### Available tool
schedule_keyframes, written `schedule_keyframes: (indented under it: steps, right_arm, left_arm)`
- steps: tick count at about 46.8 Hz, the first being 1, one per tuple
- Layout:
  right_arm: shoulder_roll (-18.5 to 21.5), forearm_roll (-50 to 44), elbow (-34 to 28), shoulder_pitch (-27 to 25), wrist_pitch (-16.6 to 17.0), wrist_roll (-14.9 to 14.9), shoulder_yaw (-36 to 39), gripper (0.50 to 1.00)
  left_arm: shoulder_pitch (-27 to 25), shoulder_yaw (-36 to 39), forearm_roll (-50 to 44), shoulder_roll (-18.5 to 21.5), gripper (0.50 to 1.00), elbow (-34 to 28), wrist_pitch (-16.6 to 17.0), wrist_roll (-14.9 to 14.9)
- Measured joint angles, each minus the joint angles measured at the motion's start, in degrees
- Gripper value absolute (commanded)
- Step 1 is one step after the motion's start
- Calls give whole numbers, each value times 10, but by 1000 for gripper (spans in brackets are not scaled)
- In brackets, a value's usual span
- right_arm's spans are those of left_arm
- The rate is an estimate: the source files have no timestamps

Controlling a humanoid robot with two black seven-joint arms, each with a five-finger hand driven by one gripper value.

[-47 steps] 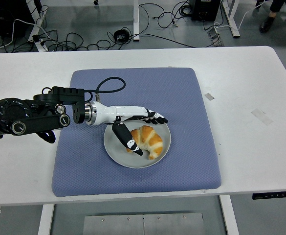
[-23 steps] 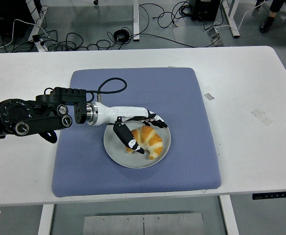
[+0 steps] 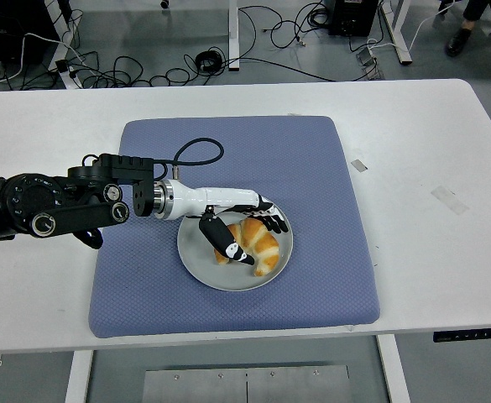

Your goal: Place the bread on the table

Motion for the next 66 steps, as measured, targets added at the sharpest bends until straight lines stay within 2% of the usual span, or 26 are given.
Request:
schedule_keyframes:
  steps: [21,28,45,66]
  right_arm:
    - [0,0,0,0,0,0,0,1000]
    - [0,0,0,0,0,0,0,1000]
    - [0,0,0,0,0,0,0,1000]
    - [0,0,0,0,0,0,0,1000]
  left_arm:
    - [-2,5,2,0,778,0,0,0]
    - [-3,9,2,1,745,0,0,-1]
    - [-7,8,4,10,625,0,0,-1]
    - [-9,0,-4,22,616,0,2,-1]
